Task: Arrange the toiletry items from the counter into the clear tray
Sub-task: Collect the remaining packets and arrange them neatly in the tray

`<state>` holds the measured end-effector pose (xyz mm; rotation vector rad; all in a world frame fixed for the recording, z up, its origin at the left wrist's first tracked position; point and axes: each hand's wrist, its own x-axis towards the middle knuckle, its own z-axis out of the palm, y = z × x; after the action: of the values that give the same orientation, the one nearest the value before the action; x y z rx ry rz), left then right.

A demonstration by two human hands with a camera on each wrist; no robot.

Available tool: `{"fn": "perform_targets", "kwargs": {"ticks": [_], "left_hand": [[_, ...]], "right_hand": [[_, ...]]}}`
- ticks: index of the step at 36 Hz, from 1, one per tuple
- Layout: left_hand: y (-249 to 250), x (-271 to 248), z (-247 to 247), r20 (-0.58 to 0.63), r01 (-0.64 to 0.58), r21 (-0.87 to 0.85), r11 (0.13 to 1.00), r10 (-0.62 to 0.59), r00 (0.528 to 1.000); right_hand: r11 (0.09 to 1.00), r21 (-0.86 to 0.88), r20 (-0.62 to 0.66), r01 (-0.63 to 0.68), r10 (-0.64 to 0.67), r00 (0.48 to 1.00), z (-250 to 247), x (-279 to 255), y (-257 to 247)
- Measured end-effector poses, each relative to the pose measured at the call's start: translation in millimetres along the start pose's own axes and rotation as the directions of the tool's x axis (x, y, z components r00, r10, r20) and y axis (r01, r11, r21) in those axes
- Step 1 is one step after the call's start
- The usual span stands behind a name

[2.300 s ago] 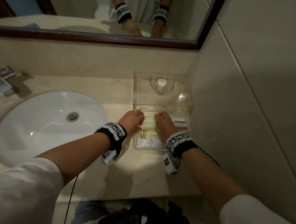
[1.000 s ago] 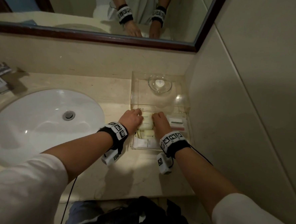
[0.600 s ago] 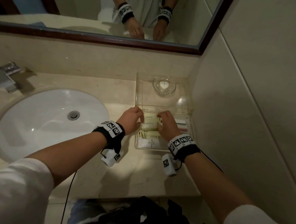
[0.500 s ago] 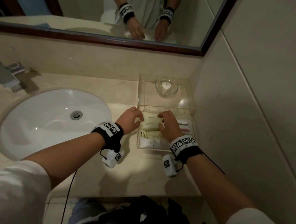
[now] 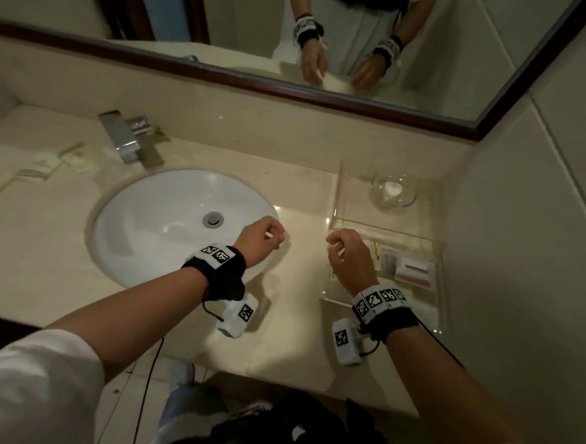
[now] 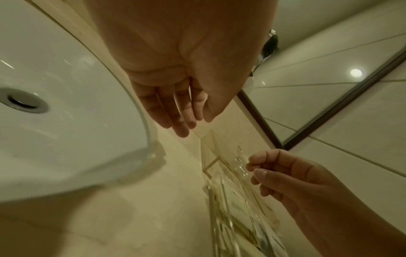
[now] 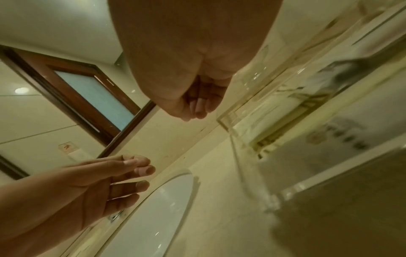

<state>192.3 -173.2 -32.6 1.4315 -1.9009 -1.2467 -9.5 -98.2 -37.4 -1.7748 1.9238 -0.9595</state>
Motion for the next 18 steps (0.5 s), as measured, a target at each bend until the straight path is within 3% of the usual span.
{"fn": "perform_targets", "kwargs": {"ticks": [8, 18], "left_hand": [[-47, -17, -75, -0.117, 0.076, -0.055, 0.996, -0.082, 0.990], [-126, -34, -204, -0.239, 0.191, -0.047, 0.981, -0.196, 0.951]], "right_hand": [[0.999, 0.001, 0.122, 0.046, -0.046, 0.991, 59, 19, -55], [0.993, 0.032, 0.281, 0.116, -0.121, 0.952, 168, 54, -166]]}}
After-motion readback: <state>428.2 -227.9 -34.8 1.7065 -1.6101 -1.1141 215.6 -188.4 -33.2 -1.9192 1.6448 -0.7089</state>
